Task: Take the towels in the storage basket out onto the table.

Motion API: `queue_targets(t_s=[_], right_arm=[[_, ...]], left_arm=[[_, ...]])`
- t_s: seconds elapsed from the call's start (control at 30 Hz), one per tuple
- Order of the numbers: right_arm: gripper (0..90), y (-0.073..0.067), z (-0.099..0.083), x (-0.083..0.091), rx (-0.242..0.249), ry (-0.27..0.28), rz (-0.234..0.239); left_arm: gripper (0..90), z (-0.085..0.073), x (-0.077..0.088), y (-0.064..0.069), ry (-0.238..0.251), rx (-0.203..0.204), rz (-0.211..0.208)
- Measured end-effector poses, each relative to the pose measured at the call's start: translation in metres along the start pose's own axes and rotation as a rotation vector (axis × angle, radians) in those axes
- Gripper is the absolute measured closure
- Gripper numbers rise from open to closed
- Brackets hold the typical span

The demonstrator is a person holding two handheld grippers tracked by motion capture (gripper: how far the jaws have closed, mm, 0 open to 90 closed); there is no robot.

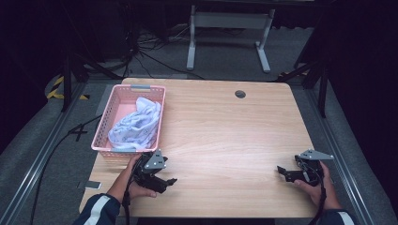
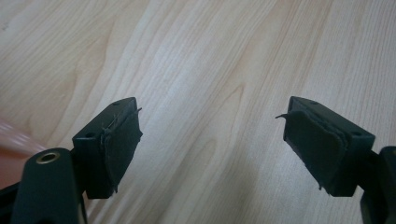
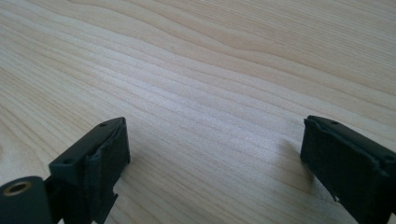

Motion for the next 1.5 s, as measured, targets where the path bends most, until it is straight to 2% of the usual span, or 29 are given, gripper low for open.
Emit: queue_targets(t_s=[0.17, 0.2, 0.5, 0.53, 0.57, 0.7, 0.8, 0.97, 1.1, 1.27, 1.4, 1.5], right_arm=[[8.4, 0.0, 0.0, 0.0, -0.002, 0.001, 0.0], [8.4, 0.0, 0.0, 0.0, -0.003, 0.001, 0.0], [8.4, 0.0, 0.0, 0.0, 0.0, 0.0, 0.0], [8.4, 0.0, 0.0, 0.0, -0.001, 0.0, 0.0], [8.4, 0.0, 0.0, 0.0, -0.005, 0.002, 0.001], [8.4, 0.0, 0.0, 0.0, 0.0, 0.0, 0.0], [8.4, 0.0, 0.0, 0.0, -0.003, 0.001, 0.0], [8.4, 0.0, 0.0, 0.0, 0.0, 0.0, 0.0], [8.4, 0.0, 0.0, 0.0, -0.003, 0.001, 0.0], [8.4, 0.0, 0.0, 0.0, -0.003, 0.001, 0.0], [8.4, 0.0, 0.0, 0.0, 0.0, 0.0, 0.0], [8.5, 0.0, 0.0, 0.0, 0.0, 0.0, 0.0]], left_arm=[[19.1, 0.003, 0.006, -0.003, 0.015, -0.005, 0.018], [19.1, 0.004, 0.01, -0.004, 0.03, 0.007, 0.024], [19.2, 0.01, 0.026, -0.012, 0.073, 0.01, 0.058], [19.3, 0.011, 0.029, -0.014, 0.081, 0.009, 0.075], [19.3, 0.011, 0.032, -0.016, 0.096, 0.024, 0.072], [19.1, 0.012, 0.037, -0.02, 0.105, 0.026, 0.093], [19.0, 0.013, 0.046, -0.028, 0.125, 0.039, 0.122], [18.2, 0.013, 0.056, -0.038, 0.132, 0.051, 0.159], [17.0, 0.013, 0.068, -0.05, 0.159, 0.079, 0.193], [16.6, 0.013, 0.073, -0.066, 0.129, 0.088, 0.225], [15.8, 0.012, 0.075, -0.082, 0.117, 0.118, 0.242], [15.8, 0.013, 0.075, -0.095, 0.086, 0.137, 0.261]])
Point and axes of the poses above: each handheld gripper's, and its own axes: x roughly backward along the jaws, z roughly out of its top, y roughly to its right, the point moved 3 cm from there along -x, roughly forward along the jaws, and after that the axes turned 3 degrees about z, right-handed, at the moved point
